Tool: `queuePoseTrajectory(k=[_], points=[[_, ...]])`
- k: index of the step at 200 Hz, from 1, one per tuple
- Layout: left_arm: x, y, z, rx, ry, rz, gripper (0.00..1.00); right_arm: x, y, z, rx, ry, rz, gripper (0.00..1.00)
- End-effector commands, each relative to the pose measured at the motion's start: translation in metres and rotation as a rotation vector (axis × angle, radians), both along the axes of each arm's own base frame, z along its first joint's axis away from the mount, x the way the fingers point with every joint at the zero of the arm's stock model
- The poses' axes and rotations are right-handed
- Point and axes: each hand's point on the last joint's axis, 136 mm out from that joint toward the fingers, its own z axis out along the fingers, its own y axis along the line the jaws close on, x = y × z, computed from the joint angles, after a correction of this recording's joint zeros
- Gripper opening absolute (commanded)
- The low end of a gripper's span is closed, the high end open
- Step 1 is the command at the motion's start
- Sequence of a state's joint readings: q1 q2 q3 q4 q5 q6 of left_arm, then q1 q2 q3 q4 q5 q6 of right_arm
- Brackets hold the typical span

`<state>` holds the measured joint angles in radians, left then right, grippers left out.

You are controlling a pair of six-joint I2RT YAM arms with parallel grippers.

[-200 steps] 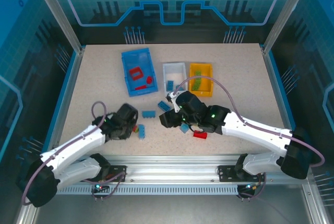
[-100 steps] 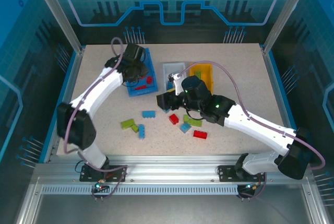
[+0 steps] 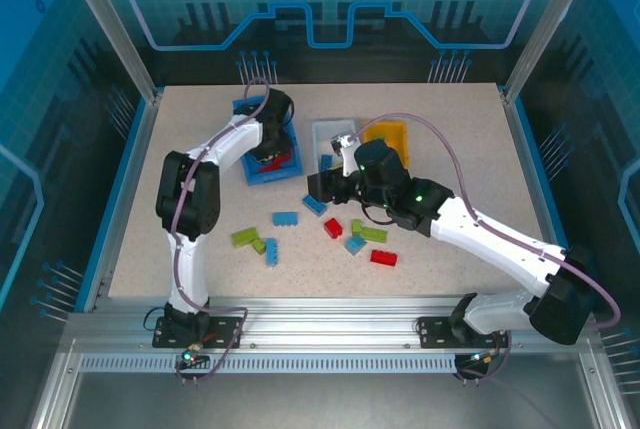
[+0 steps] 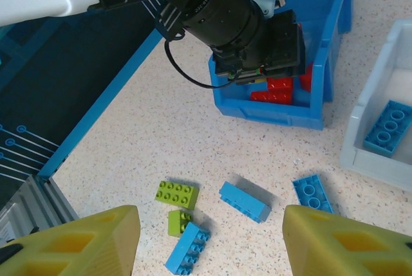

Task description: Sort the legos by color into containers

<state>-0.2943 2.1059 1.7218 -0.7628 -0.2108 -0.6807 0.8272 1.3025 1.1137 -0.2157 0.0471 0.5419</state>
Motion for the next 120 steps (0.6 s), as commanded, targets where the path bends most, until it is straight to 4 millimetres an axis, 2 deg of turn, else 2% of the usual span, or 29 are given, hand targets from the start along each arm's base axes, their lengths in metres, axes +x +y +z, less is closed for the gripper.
queuePoseTrajectory(k=[1, 25, 41, 59, 84, 120], points=[[0.001, 0.004, 0.001, 0.013, 0.008, -0.015, 0.36, 0.004, -0.003, -0.013, 0.001, 0.031, -0.012, 0.62], [-0.002, 0.005, 0.004, 0.011, 0.003, -0.013, 0.47, 0.006, -0.006, -0.024, -0.023, 0.053, -0.025, 0.63], [-0.004, 0.006, 0.013, 0.008, -0.015, -0.011, 0.5, 0.006, -0.008, -0.033, -0.062, 0.064, -0.025, 0.64], [-0.007, 0.006, 0.031, -0.003, -0.049, -0.011, 0.54, 0.005, -0.016, -0.049, -0.124, 0.088, -0.036, 0.64], [-0.015, 0.006, 0.06, -0.02, -0.103, -0.005, 0.54, -0.001, -0.033, -0.071, -0.233, 0.115, -0.049, 0.64], [-0.043, -0.004, 0.107, -0.072, -0.205, -0.012, 0.55, -0.012, -0.046, -0.112, -0.403, 0.191, -0.018, 0.64]])
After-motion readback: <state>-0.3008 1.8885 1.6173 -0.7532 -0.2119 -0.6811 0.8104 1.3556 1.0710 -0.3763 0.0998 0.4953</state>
